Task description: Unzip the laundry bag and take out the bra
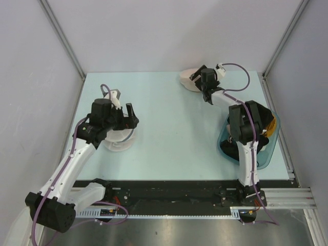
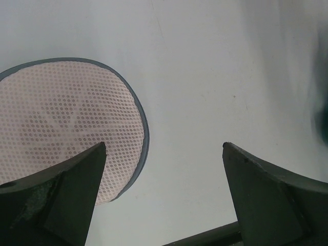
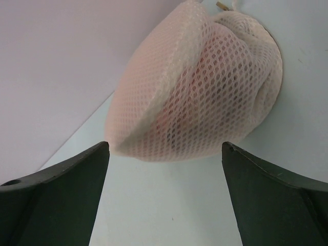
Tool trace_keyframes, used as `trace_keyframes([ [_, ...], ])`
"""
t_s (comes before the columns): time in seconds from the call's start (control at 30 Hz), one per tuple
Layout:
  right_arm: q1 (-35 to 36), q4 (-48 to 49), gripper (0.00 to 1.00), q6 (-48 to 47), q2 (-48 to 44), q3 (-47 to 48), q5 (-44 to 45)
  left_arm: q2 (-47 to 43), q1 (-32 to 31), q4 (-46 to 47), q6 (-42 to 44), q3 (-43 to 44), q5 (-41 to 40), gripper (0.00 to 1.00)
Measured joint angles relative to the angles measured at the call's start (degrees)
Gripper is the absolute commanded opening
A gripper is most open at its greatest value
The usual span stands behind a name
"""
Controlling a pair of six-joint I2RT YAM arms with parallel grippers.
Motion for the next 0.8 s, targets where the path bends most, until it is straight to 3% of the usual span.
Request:
trace_keyframes([
  [0.1,0.35,-0.59,0.94,0.24,2.64,3.72,1.09,-0.02,0.00,-0.26,0.04,-0.07,-0.24,1.00],
  [0.17,0.59,-0.57,0.88,0.11,3.52,5.22,2.45,-0.02,-0.02,-0.31,0.15,-0.17,-0.46,1.00],
  [0.27,1.03,-0.68,0.58,-0.26,4.39,6.99,3.37,-0.02,-0.04,-0.31,0.52,-0.76,-1.31,1.00],
  [0.37,1.22,-0.68,0.00,-0.66,5.20,8.37,3.37,0.02,-0.07,-0.50,0.52,-1.27,-1.75,1.00],
  [0.6,1.51,-0.07,0.00,-1.07,4.66,6.14,1.79,-0.02,-0.07,-0.63,0.55,-1.62,-1.75,1.00],
  [0.8,2.67,-1.77,0.00,-4.09,-4.85,-6.47,-0.39,-0.26,-0.07,-0.68,0.52,-1.62,-1.66,1.00],
])
